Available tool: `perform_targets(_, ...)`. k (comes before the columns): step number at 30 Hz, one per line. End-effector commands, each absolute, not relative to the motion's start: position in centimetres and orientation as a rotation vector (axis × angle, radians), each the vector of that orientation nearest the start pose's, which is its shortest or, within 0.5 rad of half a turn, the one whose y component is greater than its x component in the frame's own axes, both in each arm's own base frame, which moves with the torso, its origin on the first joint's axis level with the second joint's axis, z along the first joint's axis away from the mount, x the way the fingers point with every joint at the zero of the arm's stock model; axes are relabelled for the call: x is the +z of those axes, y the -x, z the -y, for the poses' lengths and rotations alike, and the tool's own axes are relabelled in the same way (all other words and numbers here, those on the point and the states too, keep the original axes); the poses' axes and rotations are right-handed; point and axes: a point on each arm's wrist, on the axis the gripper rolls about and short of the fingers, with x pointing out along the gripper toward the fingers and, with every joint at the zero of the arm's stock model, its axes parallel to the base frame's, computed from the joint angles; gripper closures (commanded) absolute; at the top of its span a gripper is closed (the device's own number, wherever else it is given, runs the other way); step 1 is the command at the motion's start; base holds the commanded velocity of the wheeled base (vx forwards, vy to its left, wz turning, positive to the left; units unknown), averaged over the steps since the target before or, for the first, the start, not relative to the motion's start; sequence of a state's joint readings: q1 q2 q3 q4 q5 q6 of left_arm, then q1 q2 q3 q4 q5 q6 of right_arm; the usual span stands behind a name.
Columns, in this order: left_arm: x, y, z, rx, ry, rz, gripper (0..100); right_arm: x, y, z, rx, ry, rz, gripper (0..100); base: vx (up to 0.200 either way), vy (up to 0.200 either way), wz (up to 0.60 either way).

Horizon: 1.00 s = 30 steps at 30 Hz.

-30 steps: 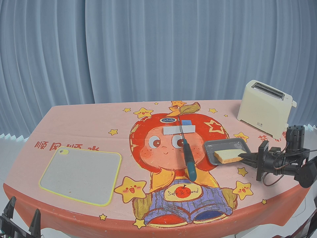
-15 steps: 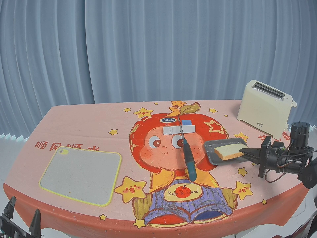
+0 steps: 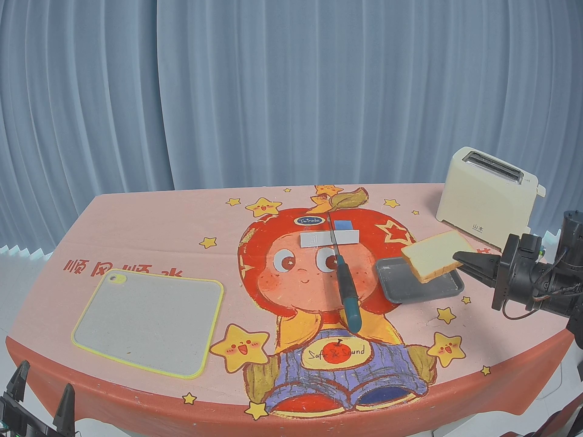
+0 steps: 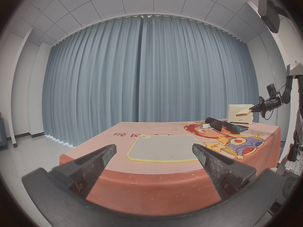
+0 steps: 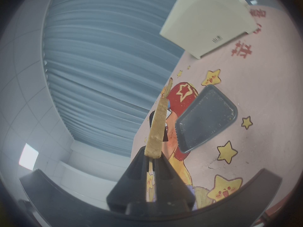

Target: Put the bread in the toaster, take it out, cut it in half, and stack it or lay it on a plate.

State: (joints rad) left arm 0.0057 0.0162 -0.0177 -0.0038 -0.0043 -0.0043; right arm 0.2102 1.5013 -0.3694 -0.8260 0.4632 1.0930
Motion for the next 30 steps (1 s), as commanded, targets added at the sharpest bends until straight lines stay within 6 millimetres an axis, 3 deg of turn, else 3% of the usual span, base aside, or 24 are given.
perform_targets(1,7.6,2.3,0.0,0.002,0.005,0.005,0,15.4,-20.1,-5.9,0.509,-0.983,-0.586,100,0.0,0.0,0.0)
perform_targets(12,7.6,2.3,0.0,0.002,0.005,0.005,0,16.7,-18.7,-7.6,0.715,-0.572,-0.426,100,0.0,0.0,0.0)
perform_targets(20,7.6,2.3,0.0,0.002,0.005,0.005,0,16.9,-18.8,-8.6,0.787,-0.406,-0.368,100,0.0,0.0,0.0)
perform_targets(30,7.6,2.3,0.0,0.002,0.005,0.003,0,18.4,-21.1,-10.0,0.833,-0.282,-0.277,100,0.0,0.0,0.0)
